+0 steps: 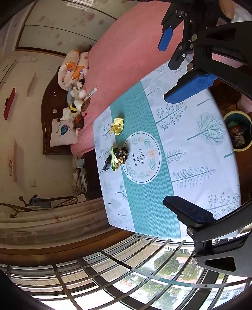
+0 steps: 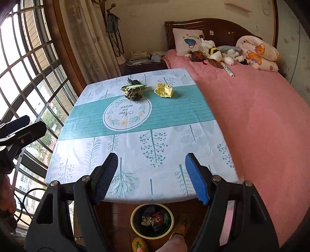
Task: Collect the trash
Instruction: 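Raise both tools back up toward the table, then grasp the black-gold wrapper with the left gripper while the right grasps the yellow wrapper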
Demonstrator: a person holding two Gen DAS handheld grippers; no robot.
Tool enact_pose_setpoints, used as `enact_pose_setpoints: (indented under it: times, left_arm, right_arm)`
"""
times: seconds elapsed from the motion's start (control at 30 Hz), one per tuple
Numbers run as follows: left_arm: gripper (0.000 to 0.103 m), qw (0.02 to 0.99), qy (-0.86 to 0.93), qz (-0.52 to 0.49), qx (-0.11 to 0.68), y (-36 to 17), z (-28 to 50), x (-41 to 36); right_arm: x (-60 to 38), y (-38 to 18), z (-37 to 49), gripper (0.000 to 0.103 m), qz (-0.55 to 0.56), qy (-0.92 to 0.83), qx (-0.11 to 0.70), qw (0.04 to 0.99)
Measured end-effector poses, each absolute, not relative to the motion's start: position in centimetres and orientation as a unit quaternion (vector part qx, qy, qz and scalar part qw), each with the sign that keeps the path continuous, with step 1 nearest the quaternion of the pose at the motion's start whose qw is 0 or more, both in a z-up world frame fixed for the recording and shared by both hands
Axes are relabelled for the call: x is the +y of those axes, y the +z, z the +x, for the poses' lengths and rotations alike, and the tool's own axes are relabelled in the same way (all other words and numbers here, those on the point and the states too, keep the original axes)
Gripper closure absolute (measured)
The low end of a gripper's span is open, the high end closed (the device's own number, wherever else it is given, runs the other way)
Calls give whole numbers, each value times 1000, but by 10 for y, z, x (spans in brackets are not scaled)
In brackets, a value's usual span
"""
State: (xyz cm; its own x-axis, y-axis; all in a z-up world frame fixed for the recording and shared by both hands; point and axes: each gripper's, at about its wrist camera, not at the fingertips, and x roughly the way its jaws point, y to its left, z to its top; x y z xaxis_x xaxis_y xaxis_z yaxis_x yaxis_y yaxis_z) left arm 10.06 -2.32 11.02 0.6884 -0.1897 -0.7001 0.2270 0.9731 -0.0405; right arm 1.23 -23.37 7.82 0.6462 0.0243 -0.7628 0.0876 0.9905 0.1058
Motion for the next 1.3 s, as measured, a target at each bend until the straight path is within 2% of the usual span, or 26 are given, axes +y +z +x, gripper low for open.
enact_pose_setpoints:
  times: [0.43, 0.73, 0.83, 1.0, 1.3]
  left_arm:
    - [7, 886, -7, -46, 461, 66, 316, -69]
    - [8, 853, 41, -62, 517, -2, 444, -95]
    - [9, 840, 51, -79, 534, -27, 464, -95]
    - [10, 822, 62, -99, 557, -58, 492, -96]
    - [18, 798, 71, -91, 592, -104, 537, -108]
  right_arm:
    - [-319, 41, 255, 47, 57, 77, 452, 887]
    - [-358, -34, 411, 51, 49, 139, 510, 847]
    - [-358, -67, 443, 56, 58, 152, 531, 832]
    - [-350, -107, 468, 57, 71, 173, 552, 813]
    - [-332, -132, 473, 60, 95, 223, 563, 790]
